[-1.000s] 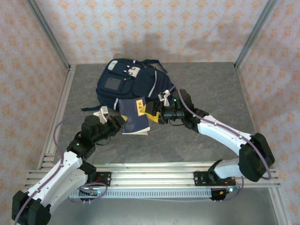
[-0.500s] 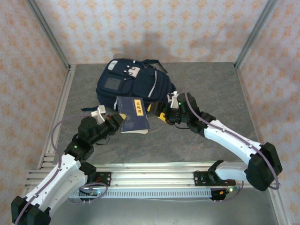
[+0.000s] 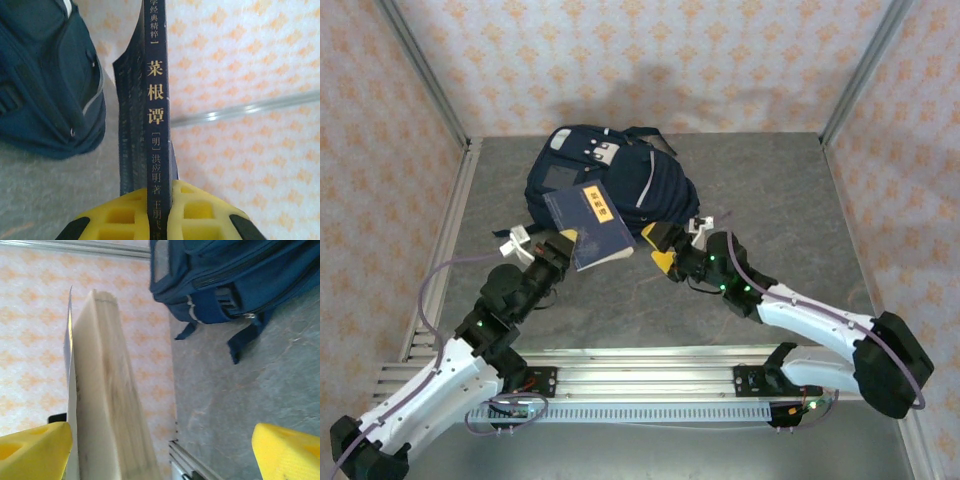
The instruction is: Pack books, pencil case, and school supplies into a backpack
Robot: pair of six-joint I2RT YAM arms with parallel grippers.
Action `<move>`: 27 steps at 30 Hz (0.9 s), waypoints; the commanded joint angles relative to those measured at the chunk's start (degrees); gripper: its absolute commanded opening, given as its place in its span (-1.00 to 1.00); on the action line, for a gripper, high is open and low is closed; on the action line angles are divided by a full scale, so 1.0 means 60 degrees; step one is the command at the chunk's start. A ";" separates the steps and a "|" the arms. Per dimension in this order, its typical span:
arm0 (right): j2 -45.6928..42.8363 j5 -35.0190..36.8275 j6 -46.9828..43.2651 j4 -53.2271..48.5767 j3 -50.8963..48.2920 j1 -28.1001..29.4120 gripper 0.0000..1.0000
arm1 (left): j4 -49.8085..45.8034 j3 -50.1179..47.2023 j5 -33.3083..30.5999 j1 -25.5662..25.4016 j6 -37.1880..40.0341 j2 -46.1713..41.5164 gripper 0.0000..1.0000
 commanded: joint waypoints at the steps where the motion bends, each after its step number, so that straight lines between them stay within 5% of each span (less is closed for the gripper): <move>1: 0.0202 0.1455 0.1111 0.2554 0.0043 0.0783 0.84 | 0.1465 0.0300 -0.1619 -0.0213 -0.0428 0.0651 -1.00; 7: 0.2001 0.2028 0.1470 0.4846 0.0765 0.2072 0.88 | 0.2028 0.0844 -0.2433 -0.0671 -0.0250 0.1728 -1.00; 13: 0.2632 0.2787 0.1466 0.4729 0.0909 0.2679 0.90 | 0.2143 0.1330 -0.2686 -0.0799 0.0110 0.2091 -1.00; 27: 0.3384 0.3810 0.0153 0.5322 0.1969 0.2496 0.70 | 0.2029 0.1238 -0.3025 -0.1256 0.0091 0.2061 -1.00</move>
